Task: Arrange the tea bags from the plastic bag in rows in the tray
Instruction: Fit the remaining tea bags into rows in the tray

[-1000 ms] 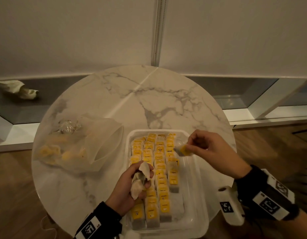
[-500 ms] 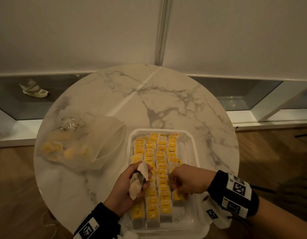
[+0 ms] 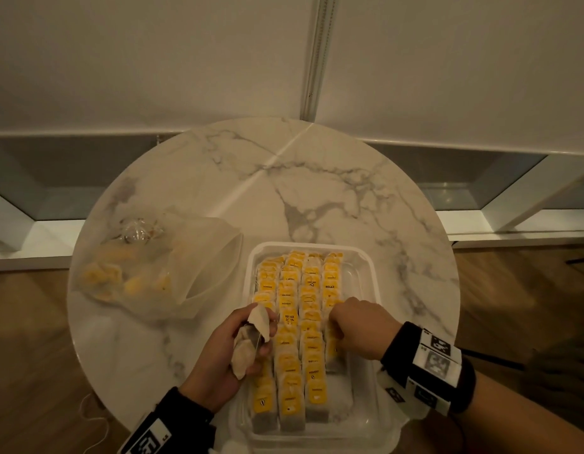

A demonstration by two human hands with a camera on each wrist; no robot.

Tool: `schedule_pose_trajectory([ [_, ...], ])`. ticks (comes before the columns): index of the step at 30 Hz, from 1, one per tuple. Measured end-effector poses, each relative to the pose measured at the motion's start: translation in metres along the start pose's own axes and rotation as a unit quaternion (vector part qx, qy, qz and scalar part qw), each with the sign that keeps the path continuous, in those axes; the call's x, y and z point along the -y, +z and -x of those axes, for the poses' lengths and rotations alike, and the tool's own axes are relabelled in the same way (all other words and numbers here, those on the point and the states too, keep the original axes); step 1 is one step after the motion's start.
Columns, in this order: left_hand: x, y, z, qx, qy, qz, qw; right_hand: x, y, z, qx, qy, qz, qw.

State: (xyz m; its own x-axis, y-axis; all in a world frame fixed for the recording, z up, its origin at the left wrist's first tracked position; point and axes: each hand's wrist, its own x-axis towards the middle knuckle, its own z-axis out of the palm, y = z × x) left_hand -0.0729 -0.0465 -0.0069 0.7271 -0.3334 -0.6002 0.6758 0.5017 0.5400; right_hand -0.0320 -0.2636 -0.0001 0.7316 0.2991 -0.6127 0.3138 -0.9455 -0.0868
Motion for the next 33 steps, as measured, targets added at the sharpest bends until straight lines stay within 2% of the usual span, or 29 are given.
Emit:
schedule_pose_trajectory([
  [7, 0.001, -0.001, 0.0, -0.008, -0.006, -0.001, 1.0, 0.007, -0.004, 0.006, -0.003, 0.019, 0.022, 1.0],
  [12, 0.001, -0.001, 0.002, -0.009, 0.0, -0.01, 1.0, -0.005, -0.008, 0.035, -0.051, 0.024, -0.011, 0.998],
  [15, 0.002, -0.004, 0.003, -0.01, 0.004, -0.012, 1.0, -0.011, -0.004, 0.052, -0.063, -0.003, -0.046, 0.997],
  [17, 0.002, -0.006, 0.003, -0.014, 0.006, -0.017, 1.0, -0.009, 0.006, 0.059, -0.037, -0.044, -0.071, 0.996],
  [21, 0.003, -0.005, 0.003, -0.016, 0.01, -0.03, 0.999, 0.002, 0.029, 0.052, 0.012, -0.089, -0.095, 0.991],
  [27, 0.006, -0.005, 0.003, -0.014, 0.015, -0.047, 0.999, 0.013, 0.039, 0.03, -0.019, -0.084, -0.095, 0.992],
  [33, 0.008, -0.006, 0.003, -0.016, 0.023, -0.049, 0.998, 0.008, 0.037, 0.031, -0.034, -0.084, -0.137, 0.986],
])
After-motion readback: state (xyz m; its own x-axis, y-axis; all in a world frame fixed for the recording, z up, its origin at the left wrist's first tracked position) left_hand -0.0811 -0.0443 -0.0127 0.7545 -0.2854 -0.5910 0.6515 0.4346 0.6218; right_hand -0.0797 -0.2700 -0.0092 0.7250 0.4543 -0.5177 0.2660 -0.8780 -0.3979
